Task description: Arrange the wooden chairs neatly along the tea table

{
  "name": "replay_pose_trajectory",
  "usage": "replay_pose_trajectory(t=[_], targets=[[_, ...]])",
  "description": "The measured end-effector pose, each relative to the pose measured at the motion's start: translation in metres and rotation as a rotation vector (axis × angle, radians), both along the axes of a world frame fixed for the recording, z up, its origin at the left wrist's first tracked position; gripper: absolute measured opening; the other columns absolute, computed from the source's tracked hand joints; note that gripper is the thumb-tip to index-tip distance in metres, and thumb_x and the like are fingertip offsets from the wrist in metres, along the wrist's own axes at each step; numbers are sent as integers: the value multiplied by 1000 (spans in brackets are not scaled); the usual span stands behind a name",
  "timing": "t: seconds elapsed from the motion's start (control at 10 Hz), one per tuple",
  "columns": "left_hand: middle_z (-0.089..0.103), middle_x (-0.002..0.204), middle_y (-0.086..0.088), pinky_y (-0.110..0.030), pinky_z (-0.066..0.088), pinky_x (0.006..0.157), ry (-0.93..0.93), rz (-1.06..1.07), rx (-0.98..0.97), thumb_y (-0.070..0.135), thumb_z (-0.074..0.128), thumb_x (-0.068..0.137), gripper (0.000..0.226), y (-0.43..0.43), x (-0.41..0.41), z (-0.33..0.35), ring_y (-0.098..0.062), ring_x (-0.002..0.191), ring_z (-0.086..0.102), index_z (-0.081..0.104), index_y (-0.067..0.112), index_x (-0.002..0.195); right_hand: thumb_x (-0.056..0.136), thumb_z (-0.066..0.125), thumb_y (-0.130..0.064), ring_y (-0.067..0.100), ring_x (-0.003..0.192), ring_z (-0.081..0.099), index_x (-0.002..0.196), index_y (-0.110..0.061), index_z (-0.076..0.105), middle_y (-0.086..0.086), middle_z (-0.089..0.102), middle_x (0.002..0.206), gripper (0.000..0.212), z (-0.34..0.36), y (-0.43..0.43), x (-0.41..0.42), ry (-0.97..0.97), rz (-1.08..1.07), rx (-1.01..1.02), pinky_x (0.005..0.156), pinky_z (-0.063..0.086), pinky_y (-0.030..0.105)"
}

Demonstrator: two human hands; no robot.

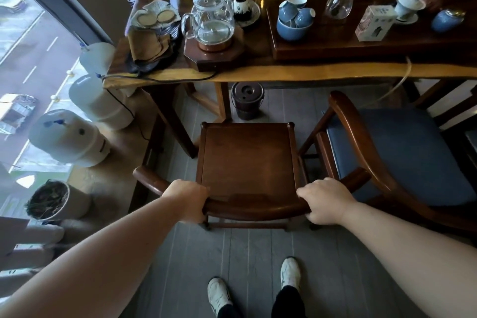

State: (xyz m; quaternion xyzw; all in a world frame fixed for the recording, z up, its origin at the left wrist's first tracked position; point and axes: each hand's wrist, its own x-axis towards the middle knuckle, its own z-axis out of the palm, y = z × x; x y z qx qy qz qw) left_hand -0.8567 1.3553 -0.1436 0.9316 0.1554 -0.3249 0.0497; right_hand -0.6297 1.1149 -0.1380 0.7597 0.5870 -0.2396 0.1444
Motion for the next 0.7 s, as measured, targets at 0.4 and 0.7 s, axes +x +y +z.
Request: replay_pose_trajectory(t=[0.4,0.7], targets=[[51,138,-4,-42,33,107,-341,-19,88,71,31,90,75,-10,10,41,-26,129,44,27,24,148,83,61,-68,22,149,21,156,-32,15,-2,19,165,93,49,23,-1,214,-214,40,118,26,43],[23,159,-11,-51,10,118,-578,-184,367,64,35,92,75,30,56,141,-33,146,12,18,22,152,83,49,-77,24,152,4,157,-30,-2,4,2,167,101,123,80,5,-164,-119,358,122,11,47]])
